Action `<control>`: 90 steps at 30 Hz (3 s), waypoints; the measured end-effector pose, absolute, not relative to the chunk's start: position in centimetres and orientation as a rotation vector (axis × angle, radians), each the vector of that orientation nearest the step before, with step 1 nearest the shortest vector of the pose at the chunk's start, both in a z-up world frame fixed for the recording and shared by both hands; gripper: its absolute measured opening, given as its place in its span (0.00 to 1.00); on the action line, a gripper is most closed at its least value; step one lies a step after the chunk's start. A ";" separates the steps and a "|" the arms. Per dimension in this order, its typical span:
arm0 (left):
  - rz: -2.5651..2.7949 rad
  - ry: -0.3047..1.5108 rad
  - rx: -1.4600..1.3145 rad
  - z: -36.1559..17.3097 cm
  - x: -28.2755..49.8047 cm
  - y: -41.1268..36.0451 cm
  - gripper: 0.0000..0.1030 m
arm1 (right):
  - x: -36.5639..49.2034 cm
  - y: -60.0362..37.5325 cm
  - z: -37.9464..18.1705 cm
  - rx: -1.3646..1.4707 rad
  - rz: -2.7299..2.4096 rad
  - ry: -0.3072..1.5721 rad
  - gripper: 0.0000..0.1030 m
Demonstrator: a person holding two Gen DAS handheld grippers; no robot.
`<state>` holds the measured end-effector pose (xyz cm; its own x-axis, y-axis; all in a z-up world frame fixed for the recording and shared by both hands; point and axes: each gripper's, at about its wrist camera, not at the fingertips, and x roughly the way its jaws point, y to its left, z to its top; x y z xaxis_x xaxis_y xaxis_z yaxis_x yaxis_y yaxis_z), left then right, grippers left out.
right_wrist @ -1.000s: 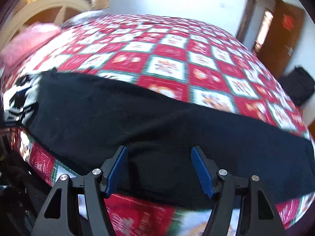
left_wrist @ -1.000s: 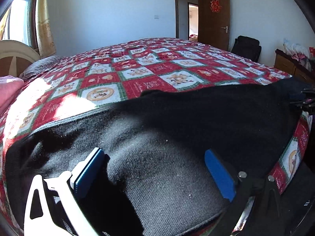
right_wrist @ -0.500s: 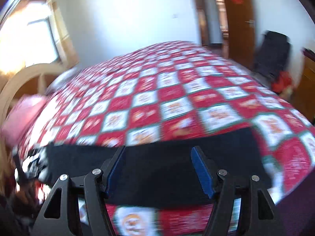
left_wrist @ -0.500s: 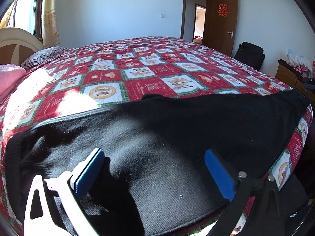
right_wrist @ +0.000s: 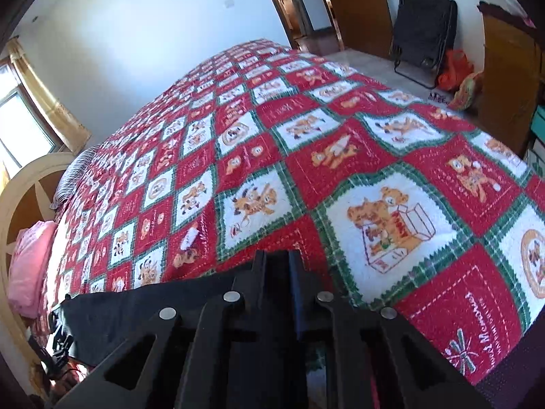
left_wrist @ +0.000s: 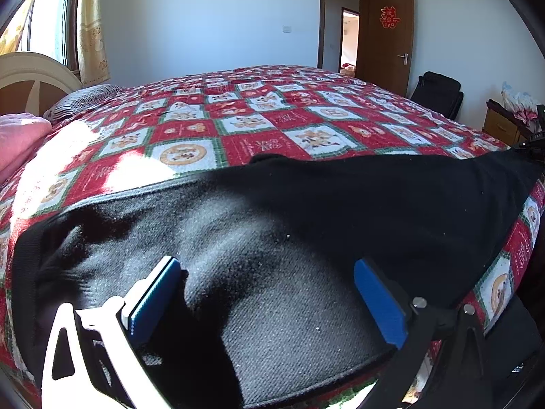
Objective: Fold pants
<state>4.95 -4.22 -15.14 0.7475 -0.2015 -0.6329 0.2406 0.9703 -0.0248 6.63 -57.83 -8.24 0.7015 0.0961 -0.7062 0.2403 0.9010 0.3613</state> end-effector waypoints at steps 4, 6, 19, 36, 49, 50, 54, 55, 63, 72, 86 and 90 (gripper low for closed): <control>-0.235 0.678 0.060 -15.2 4.9 -4.3 1.00 | 6.2 -58.0 -7.4 0.430 -0.125 0.733 0.04; -0.233 0.673 0.064 -15.3 4.8 -4.4 1.00 | 6.9 -58.6 -8.4 0.438 -0.144 0.768 0.04; -0.236 0.668 0.040 -14.8 4.7 -4.2 1.00 | 2.5 -58.8 -8.7 0.533 -0.111 0.782 0.41; -0.228 0.668 0.056 -15.3 4.7 -4.1 1.00 | 3.4 -59.5 -10.7 0.616 0.024 0.832 0.30; -0.230 0.670 0.047 -15.3 4.7 -4.0 1.00 | 2.4 -57.2 -9.0 0.539 -0.016 0.780 0.12; -0.230 0.670 0.046 -15.3 4.7 -4.0 1.00 | 2.3 -57.0 -8.6 0.531 -0.023 0.771 0.12; -0.228 0.669 0.038 -15.3 4.7 -3.9 1.00 | 1.9 -55.1 -6.5 0.483 -0.035 0.725 0.12; -0.228 0.669 0.036 -15.2 4.7 -3.9 1.00 | 1.9 -54.5 -5.8 0.471 -0.030 0.712 0.12; -0.219 0.666 0.012 -14.8 4.8 -3.3 1.00 | 2.1 -49.2 -2.7 0.430 0.055 0.668 0.11; -0.216 0.657 -0.002 -14.4 4.9 -3.1 1.00 | 4.0 -42.9 -2.6 0.400 0.166 0.687 0.11; -0.221 0.650 -0.021 -14.0 4.8 -2.9 1.00 | 7.3 -33.1 -5.4 0.318 0.317 0.777 0.11; -0.223 0.649 -0.028 -13.9 4.8 -2.8 1.00 | 8.2 -30.4 -6.3 0.285 0.346 0.803 0.11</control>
<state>4.83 -2.85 -13.93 0.7736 -0.2146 -0.5962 0.1969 0.9757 -0.0957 8.16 -30.39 -6.32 0.6440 0.4055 -0.6487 -0.1922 0.9065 0.3759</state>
